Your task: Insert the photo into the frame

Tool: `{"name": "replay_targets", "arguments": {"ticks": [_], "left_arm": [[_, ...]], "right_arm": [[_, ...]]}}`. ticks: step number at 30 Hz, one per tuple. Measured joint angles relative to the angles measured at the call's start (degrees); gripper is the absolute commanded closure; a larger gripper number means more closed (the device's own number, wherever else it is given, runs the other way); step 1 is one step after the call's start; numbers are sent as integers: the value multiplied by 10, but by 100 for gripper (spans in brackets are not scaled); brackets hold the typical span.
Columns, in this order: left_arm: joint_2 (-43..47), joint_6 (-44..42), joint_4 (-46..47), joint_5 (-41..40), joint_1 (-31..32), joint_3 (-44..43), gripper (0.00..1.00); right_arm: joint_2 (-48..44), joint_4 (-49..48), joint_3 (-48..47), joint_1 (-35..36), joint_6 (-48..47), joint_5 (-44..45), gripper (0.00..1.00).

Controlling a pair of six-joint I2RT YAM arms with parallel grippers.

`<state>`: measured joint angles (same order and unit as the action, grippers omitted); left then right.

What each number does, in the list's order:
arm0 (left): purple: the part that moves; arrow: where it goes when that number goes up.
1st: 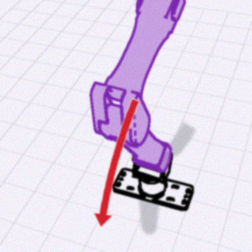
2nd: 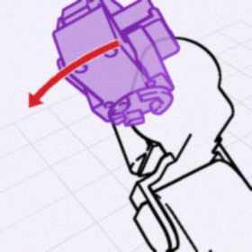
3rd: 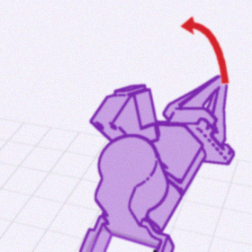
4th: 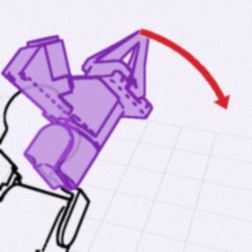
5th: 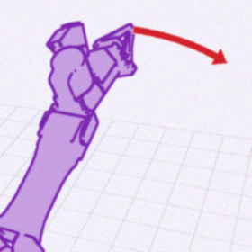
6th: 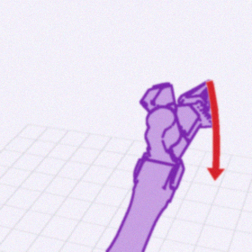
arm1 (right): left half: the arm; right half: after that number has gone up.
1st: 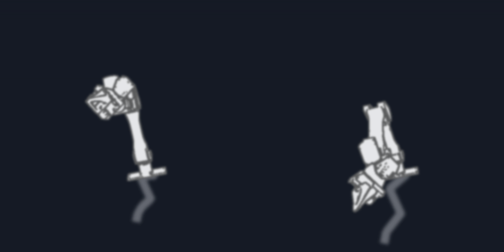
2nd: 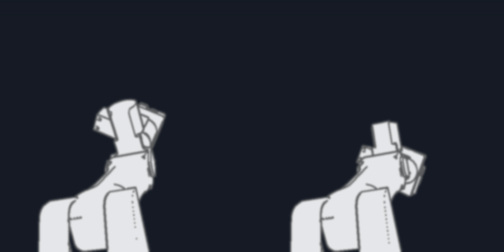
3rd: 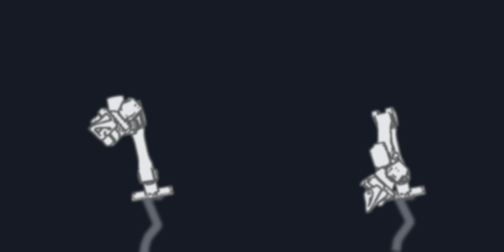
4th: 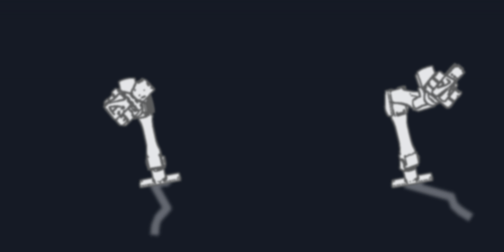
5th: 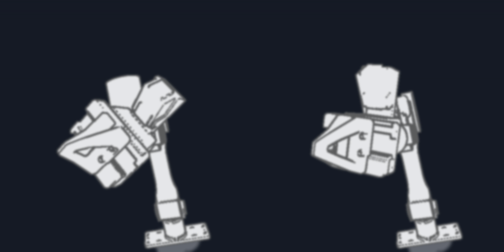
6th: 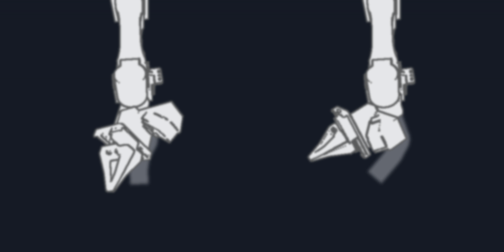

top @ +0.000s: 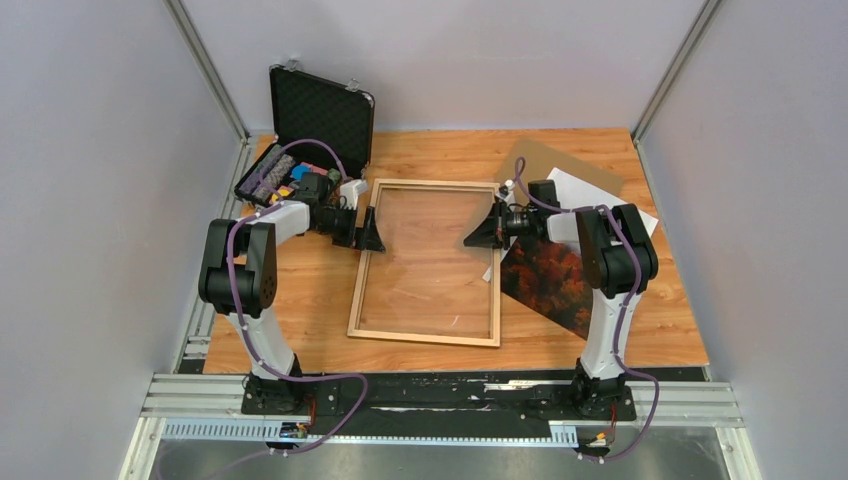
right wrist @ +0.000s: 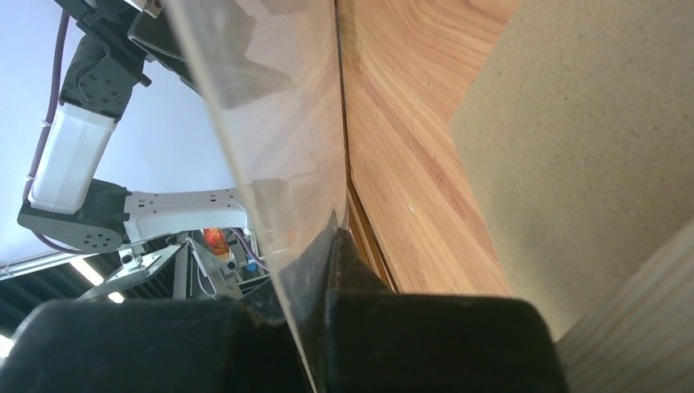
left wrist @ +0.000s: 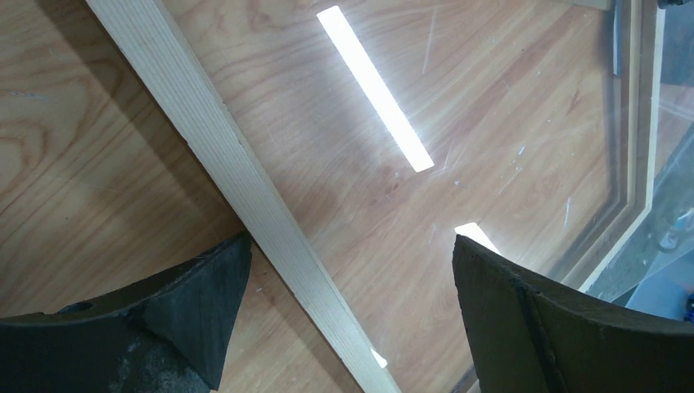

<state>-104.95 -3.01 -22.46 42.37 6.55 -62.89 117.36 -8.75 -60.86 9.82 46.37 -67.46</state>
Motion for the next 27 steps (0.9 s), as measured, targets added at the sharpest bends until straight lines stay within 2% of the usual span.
{"name": "replay_targets", "arguments": {"ticks": [6, 19, 27], "left_arm": [[0, 1, 7, -2, 0, 1, 0], [0, 9, 18, -3, 0, 5, 0], [1, 16, 22, -6, 0, 6, 0]], "right_arm": [[6, 4, -7, 1, -2, 2, 99], [7, 78, -45, 2, -53, 53, 80], [7, 123, -52, 3, -80, 83, 75]]}}
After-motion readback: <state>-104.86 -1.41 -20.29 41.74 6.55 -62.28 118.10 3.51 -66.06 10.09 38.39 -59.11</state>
